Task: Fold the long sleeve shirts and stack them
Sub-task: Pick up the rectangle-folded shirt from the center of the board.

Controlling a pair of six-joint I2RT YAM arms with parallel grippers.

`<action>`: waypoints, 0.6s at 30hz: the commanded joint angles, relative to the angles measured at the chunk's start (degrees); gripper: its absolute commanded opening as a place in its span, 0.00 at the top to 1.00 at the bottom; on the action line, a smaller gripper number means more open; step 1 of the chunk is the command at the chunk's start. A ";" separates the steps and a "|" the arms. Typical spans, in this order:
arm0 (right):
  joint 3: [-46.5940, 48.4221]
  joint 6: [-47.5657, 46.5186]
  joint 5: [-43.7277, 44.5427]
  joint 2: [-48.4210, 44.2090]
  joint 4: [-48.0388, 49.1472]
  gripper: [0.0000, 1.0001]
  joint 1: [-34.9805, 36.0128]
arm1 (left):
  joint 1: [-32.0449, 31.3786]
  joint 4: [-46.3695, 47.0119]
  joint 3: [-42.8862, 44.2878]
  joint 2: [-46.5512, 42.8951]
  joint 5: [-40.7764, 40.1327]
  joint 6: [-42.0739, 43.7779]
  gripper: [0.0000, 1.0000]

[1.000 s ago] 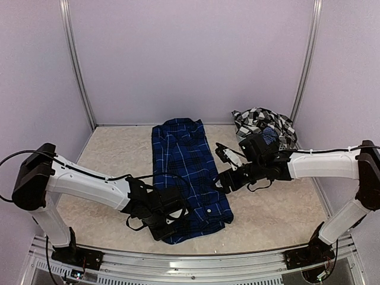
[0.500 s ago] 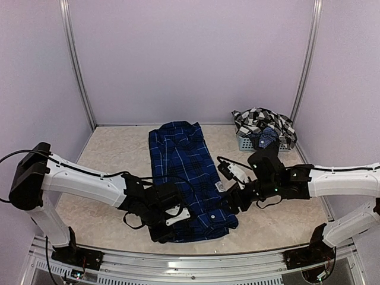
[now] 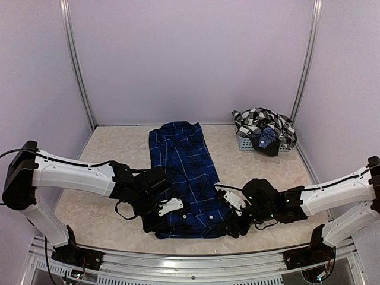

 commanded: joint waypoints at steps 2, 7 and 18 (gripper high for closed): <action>1.42 -2.93 2.71 3.71 1.42 0.34 1.61 | 0.18 -1.57 -0.02 1.16 1.56 1.19 1.00; 1.88 -3.50 4.48 6.50 1.02 0.32 2.36 | 0.19 -1.57 -0.14 1.09 1.85 1.37 1.00; 4.54 -3.83 9.84 13.84 -0.42 0.36 5.11 | 0.27 -1.23 -0.57 0.41 2.02 1.46 1.00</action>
